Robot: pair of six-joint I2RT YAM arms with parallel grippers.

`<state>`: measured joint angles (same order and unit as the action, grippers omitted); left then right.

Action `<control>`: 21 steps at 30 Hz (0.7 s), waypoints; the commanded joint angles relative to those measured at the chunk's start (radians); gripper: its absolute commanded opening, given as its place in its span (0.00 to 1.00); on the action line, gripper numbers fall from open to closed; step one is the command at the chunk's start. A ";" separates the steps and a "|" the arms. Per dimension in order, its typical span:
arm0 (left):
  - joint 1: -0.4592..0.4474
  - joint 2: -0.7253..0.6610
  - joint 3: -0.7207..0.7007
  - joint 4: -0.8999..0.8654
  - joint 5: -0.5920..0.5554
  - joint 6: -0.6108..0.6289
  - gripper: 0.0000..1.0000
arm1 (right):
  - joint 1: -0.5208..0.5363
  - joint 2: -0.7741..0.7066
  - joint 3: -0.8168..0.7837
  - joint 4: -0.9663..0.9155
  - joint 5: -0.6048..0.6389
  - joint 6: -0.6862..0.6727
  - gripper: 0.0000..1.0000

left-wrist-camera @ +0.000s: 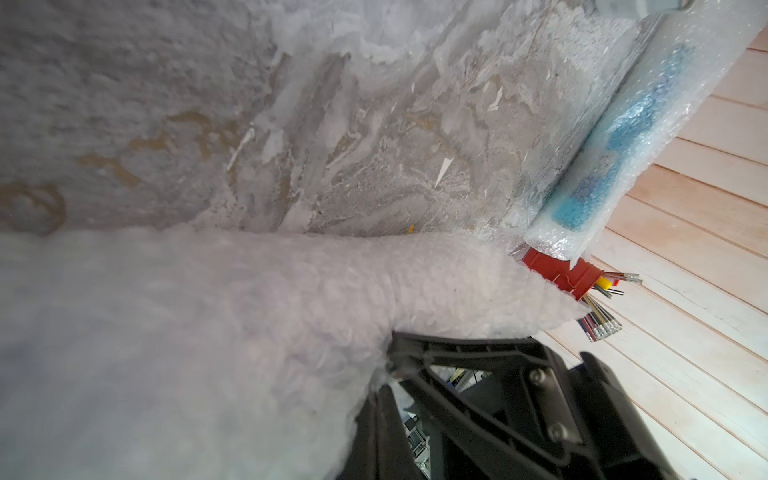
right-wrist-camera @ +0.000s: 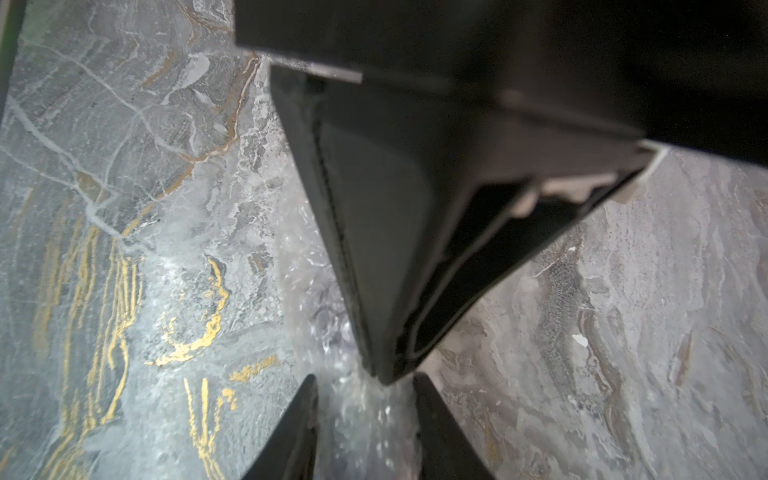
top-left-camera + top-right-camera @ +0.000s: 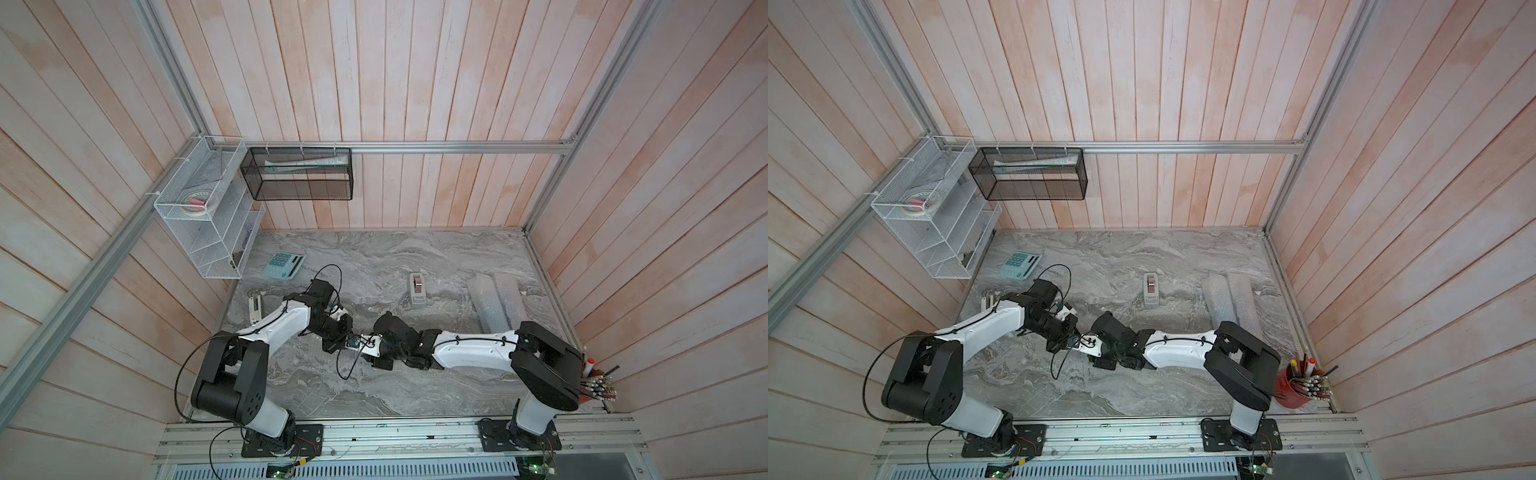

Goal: Wrap wine bottles in bubble wrap
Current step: Stick the tape on the bubble wrap.

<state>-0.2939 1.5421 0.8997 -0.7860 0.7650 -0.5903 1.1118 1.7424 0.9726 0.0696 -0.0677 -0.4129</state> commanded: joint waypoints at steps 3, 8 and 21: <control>-0.003 0.034 -0.033 -0.002 -0.052 0.039 0.00 | -0.002 -0.007 -0.020 -0.040 0.031 -0.005 0.42; -0.003 0.047 -0.055 0.004 -0.066 0.046 0.00 | -0.015 -0.037 -0.019 -0.039 0.006 0.024 0.50; -0.002 0.059 -0.074 0.019 -0.078 0.056 0.00 | -0.197 -0.113 -0.063 0.224 -0.362 0.395 0.56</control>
<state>-0.2928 1.5639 0.8761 -0.7528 0.7910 -0.5560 0.9115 1.5681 0.8890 0.2459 -0.3096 -0.1341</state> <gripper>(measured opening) 0.045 0.562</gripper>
